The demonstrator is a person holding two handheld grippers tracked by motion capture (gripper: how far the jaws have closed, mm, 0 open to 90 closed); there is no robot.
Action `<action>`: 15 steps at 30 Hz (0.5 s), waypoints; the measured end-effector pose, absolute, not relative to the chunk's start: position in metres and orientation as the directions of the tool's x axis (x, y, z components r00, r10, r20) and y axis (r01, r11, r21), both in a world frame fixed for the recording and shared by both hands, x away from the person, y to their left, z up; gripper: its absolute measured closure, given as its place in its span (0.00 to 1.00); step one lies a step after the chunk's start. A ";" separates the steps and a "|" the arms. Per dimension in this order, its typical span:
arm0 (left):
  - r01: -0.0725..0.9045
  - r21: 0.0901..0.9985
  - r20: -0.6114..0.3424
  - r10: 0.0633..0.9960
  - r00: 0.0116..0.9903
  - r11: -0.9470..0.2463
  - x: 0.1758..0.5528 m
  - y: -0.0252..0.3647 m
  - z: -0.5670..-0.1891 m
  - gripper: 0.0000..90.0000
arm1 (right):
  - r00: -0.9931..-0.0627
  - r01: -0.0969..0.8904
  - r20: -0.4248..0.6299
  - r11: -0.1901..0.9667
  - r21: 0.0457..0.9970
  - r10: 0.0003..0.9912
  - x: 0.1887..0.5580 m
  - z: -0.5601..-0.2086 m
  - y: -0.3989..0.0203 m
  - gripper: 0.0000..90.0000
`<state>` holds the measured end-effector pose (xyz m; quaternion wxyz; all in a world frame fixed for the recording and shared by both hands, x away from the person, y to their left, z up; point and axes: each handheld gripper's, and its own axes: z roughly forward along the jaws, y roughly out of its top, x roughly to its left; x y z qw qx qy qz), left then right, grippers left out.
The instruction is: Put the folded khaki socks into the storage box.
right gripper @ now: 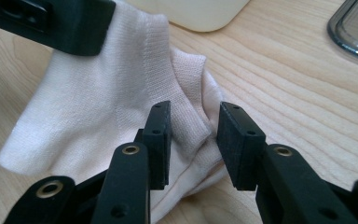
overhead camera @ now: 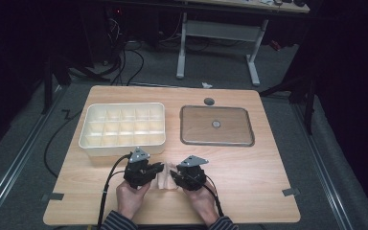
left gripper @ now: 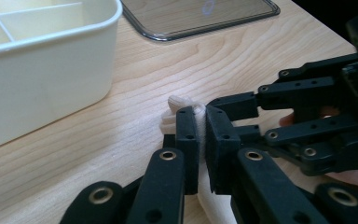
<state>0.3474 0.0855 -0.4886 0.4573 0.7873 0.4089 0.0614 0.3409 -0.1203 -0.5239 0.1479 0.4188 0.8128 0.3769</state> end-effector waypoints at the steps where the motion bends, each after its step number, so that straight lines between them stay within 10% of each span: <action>1: 0.589 0.769 -0.281 0.697 0.660 -0.248 0.348 0.085 -0.489 0.94 | -0.606 0.571 0.078 0.365 0.735 0.792 0.341 -0.525 -0.120 0.73; 15: 0.572 0.771 -0.280 0.657 0.700 -0.281 0.354 0.072 -0.483 0.94 | -0.630 0.567 0.078 0.389 0.727 0.773 0.346 -0.528 -0.118 0.74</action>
